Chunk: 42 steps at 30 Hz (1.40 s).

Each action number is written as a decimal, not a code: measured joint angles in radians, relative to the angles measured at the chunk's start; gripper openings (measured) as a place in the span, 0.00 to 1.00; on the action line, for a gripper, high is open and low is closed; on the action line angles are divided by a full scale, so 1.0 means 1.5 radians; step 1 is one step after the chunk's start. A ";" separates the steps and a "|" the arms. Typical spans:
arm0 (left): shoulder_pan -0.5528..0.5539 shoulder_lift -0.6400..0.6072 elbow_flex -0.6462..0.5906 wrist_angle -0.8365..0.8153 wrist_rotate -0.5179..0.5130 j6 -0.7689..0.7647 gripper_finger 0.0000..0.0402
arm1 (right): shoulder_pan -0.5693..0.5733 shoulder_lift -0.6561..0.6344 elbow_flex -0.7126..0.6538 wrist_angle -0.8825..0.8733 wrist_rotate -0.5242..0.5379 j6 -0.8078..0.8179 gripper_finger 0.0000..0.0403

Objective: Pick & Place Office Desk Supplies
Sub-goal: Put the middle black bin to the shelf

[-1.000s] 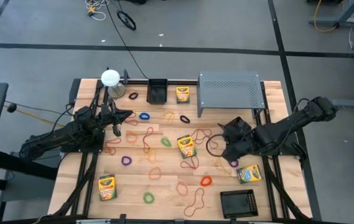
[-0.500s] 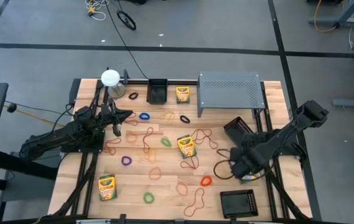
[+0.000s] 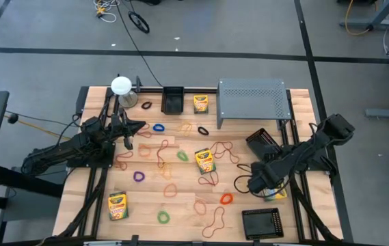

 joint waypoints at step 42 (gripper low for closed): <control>0.000 0.000 0.000 0.000 0.000 0.000 0.03 | -0.072 -0.062 0.060 0.145 0.083 0.138 0.46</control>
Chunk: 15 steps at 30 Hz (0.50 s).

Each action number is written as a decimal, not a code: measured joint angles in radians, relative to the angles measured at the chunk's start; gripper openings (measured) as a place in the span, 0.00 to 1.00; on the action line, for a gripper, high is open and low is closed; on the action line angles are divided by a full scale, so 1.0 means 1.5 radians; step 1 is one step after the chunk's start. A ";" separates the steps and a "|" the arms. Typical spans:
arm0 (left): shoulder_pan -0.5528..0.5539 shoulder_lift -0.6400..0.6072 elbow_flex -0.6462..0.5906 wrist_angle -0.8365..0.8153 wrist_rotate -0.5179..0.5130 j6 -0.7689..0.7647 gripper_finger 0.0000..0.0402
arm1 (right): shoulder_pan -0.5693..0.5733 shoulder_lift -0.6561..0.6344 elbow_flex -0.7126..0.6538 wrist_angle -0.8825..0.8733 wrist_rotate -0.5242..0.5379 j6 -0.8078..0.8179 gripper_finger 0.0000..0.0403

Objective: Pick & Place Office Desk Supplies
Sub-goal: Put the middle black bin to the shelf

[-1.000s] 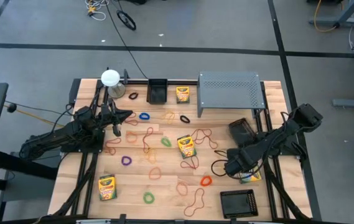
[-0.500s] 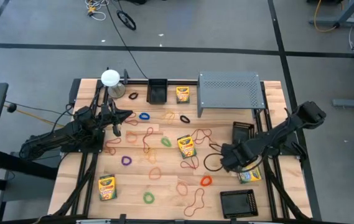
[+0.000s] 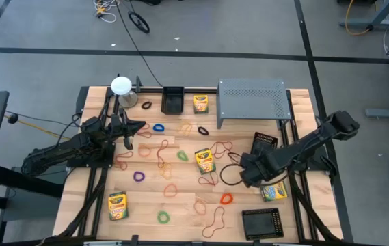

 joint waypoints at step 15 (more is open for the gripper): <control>0.000 0.000 0.000 0.000 0.005 0.000 0.03 | 0.044 -0.121 -0.152 0.074 0.008 0.083 0.40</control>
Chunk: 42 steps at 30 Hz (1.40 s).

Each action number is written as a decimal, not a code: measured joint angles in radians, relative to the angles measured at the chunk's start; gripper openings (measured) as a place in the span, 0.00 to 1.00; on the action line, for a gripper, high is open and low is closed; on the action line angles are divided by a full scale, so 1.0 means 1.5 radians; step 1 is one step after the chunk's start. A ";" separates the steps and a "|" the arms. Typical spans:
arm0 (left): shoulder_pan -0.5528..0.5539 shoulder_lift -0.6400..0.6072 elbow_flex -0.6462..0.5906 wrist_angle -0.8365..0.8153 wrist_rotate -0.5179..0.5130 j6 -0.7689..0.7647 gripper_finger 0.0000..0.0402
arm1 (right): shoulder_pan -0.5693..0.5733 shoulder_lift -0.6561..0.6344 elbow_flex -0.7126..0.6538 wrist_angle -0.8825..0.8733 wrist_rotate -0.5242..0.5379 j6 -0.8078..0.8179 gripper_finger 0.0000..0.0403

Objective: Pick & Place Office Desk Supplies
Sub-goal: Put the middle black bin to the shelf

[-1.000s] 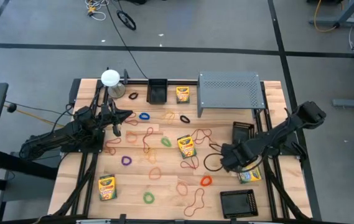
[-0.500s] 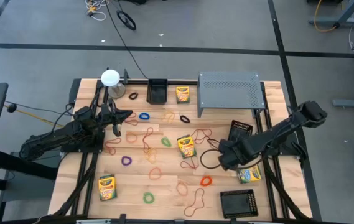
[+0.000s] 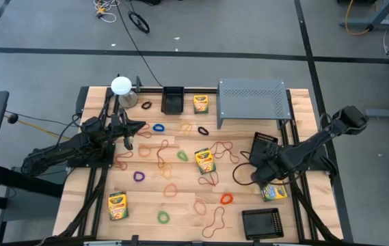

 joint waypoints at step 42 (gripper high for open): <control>0.000 0.000 0.000 0.000 0.001 0.000 0.03 | 0.061 0.003 0.343 -0.096 0.172 -0.265 0.02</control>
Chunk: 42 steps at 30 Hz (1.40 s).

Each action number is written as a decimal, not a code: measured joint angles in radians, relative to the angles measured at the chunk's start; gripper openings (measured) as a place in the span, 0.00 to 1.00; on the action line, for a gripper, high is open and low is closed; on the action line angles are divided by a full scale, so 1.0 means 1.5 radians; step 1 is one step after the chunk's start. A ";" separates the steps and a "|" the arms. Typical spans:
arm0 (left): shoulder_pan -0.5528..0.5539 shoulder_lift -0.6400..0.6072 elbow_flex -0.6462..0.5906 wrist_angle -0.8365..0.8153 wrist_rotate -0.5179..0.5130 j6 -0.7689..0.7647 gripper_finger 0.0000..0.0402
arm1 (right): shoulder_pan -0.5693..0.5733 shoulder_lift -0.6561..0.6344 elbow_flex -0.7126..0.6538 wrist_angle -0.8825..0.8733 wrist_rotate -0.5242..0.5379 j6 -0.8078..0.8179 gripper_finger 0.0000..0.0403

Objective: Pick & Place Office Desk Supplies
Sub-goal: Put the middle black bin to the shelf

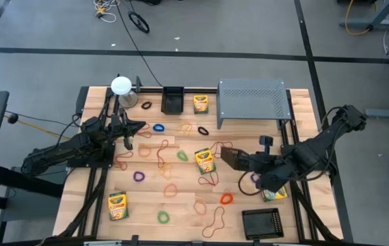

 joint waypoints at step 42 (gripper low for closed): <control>0.000 0.000 0.000 0.000 0.000 0.000 0.03 | -0.372 -0.174 -0.113 -0.263 0.249 -0.252 0.00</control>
